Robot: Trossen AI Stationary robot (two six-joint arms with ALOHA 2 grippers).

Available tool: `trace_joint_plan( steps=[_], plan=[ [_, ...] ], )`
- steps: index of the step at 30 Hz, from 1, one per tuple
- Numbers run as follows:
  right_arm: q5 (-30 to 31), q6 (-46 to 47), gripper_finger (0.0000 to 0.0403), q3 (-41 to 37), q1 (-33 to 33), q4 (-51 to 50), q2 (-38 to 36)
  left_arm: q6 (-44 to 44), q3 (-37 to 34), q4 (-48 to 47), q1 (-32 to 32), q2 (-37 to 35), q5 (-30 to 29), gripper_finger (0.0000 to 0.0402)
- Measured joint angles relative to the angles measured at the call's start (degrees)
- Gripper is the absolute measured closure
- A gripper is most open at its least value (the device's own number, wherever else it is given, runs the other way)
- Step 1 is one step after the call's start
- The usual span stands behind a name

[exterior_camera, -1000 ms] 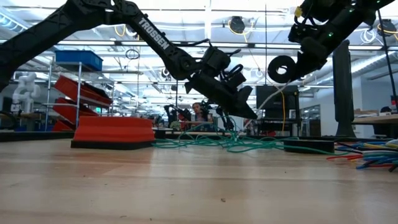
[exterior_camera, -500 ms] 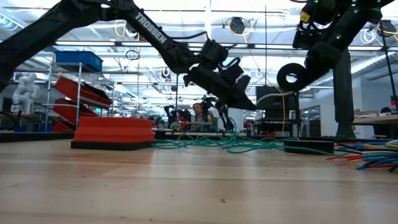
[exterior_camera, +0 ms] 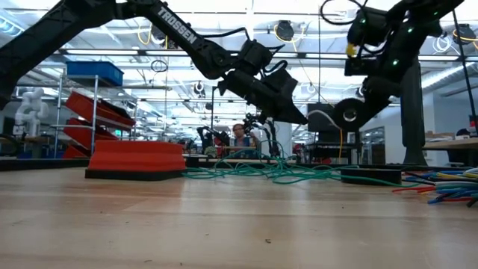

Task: Coiling cords
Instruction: Coil the white wire cable on the spool

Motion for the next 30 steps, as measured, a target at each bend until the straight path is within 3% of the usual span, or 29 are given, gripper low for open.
trace_joint_plan(
  steps=[16,26,30],
  plan=[
    [6.5,2.2,0.0403,0.0,0.0,14.6,11.9,-0.4,0.0,-1.8,-0.2,0.0,2.6,0.0402],
    [18.5,5.6,0.0403,0.0,0.0,18.1,16.6,-0.7,0.0,-2.6,-0.3,0.0,-1.4,0.0402],
    [19.1,5.4,0.0403,0.0,0.0,21.0,16.3,-0.6,0.0,-2.0,-0.3,0.0,-1.6,0.0402]
  ],
)
